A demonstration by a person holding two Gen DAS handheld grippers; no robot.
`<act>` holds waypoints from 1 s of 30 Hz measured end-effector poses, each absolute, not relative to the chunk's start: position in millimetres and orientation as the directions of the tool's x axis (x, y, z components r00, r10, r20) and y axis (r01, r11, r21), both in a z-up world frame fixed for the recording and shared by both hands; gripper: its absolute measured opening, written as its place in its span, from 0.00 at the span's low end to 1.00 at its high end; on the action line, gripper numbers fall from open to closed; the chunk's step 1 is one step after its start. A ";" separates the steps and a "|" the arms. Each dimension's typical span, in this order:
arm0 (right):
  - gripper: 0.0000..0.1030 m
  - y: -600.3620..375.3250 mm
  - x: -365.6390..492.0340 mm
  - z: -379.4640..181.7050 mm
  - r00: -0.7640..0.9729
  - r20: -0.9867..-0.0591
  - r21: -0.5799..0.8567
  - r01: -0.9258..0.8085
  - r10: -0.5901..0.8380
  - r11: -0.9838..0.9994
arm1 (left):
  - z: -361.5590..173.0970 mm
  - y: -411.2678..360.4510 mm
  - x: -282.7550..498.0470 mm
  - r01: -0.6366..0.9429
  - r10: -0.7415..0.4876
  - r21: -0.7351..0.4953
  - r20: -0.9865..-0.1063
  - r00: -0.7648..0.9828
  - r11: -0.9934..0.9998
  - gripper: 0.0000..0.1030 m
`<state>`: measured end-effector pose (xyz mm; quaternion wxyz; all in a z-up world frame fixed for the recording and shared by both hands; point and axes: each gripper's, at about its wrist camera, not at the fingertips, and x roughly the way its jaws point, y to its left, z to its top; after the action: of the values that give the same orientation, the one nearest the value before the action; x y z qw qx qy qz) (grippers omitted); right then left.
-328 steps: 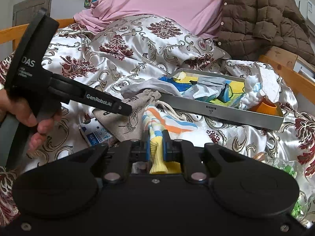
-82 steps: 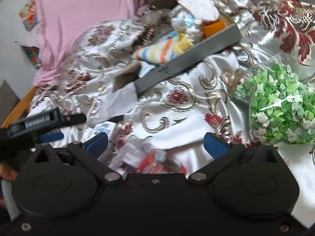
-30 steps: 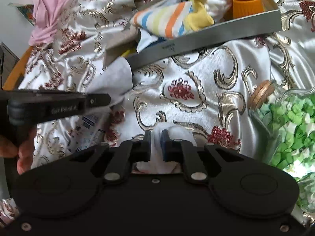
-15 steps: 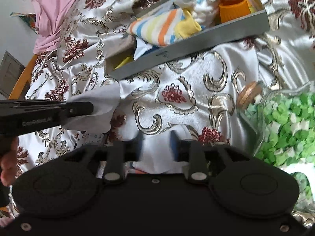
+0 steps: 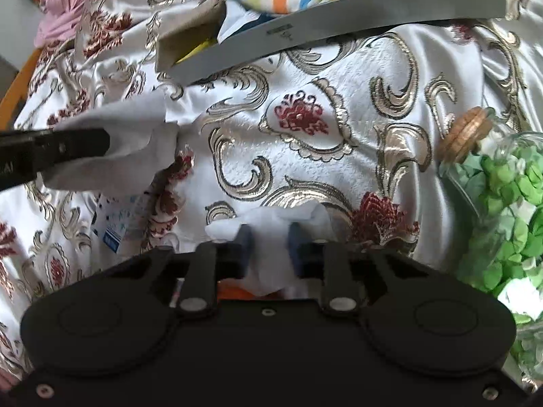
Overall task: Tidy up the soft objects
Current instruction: 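Lift the grey-white cloth with the left tool while the right tool grasps the white fuzzy sock, then carry the grey-white cloth and white fuzzy sock over the tray with both tools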
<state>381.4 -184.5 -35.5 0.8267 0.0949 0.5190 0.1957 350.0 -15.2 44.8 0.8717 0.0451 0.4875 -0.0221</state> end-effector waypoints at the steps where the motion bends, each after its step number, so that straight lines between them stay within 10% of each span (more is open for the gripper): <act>1: 0.06 -183.2 380.8 -36.0 0.382 -0.820 0.362 -0.231 0.426 0.903 | 44.9 -15.2 349.9 0.082 0.006 0.058 -0.851 0.524 0.995 0.00; 30: 0.00 -276.6 427.3 42.4 0.581 -0.440 0.688 -0.272 0.685 0.673 | 116.1 -27.1 395.7 -0.042 0.068 0.054 -0.711 0.700 0.998 0.01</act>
<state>427.3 -276.6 42.4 0.8413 0.2877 0.3588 0.2842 395.7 -27.1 116.1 0.9219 0.0166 0.3860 0.0300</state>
